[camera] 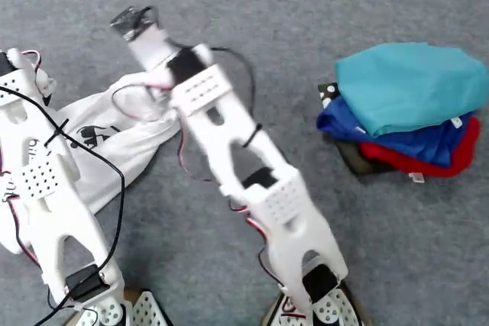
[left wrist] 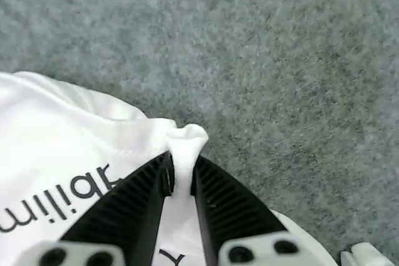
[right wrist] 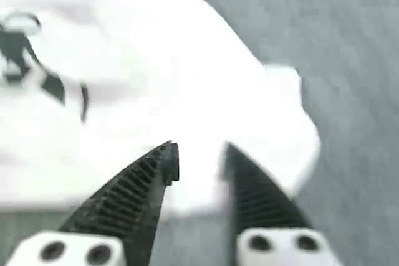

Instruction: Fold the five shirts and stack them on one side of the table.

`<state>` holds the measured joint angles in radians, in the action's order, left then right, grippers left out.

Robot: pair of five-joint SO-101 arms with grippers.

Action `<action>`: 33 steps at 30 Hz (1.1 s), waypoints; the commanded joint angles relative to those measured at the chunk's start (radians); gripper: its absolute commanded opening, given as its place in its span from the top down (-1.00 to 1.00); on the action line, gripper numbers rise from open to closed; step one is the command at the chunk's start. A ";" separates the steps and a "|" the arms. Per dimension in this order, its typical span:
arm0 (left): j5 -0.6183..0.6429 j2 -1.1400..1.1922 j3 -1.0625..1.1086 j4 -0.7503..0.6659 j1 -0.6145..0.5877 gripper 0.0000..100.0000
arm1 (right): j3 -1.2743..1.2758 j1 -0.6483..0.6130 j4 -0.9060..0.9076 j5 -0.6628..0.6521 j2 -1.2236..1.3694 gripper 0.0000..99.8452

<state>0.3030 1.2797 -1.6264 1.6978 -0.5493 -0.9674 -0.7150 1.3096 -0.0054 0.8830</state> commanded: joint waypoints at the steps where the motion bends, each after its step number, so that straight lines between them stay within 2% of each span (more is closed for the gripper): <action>1: -0.005 -0.022 -0.046 -0.012 -0.005 0.96 | -0.133 -0.018 -0.107 0.058 0.088 0.88; 5: -0.005 -0.025 -0.046 -0.014 -0.008 0.96 | -0.252 -0.004 -0.051 0.081 0.225 0.88; 8: -0.005 -0.025 -0.046 -0.014 -0.008 0.96 | -0.348 0.005 0.150 0.077 0.275 0.88; 12: -0.005 -0.027 -0.046 -0.035 -0.011 0.96 | -0.452 0.010 0.440 -0.015 0.309 0.88; 14: -0.005 -0.038 -0.046 -0.040 -0.011 0.96 | -0.444 0.016 0.480 -0.037 0.317 0.90; 17: -0.005 -0.085 -0.046 -0.041 -0.026 0.96 | -0.329 0.025 0.480 -0.058 0.277 0.99; 26: -0.006 -0.137 -0.046 -0.044 -0.081 0.96 | 0.456 -0.031 0.479 -0.127 -0.114 0.98; 29: -0.006 -0.140 -0.046 -0.041 -0.083 0.96 | 0.582 -0.012 0.470 -0.132 -0.262 0.92; 33: -0.018 -0.140 -0.044 -0.041 -0.086 0.96 | 0.598 -0.002 0.462 -0.132 -0.446 0.89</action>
<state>0.3061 1.2183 -1.6264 1.6640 -0.6183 -0.3844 -0.7350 1.7637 -0.1297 0.6145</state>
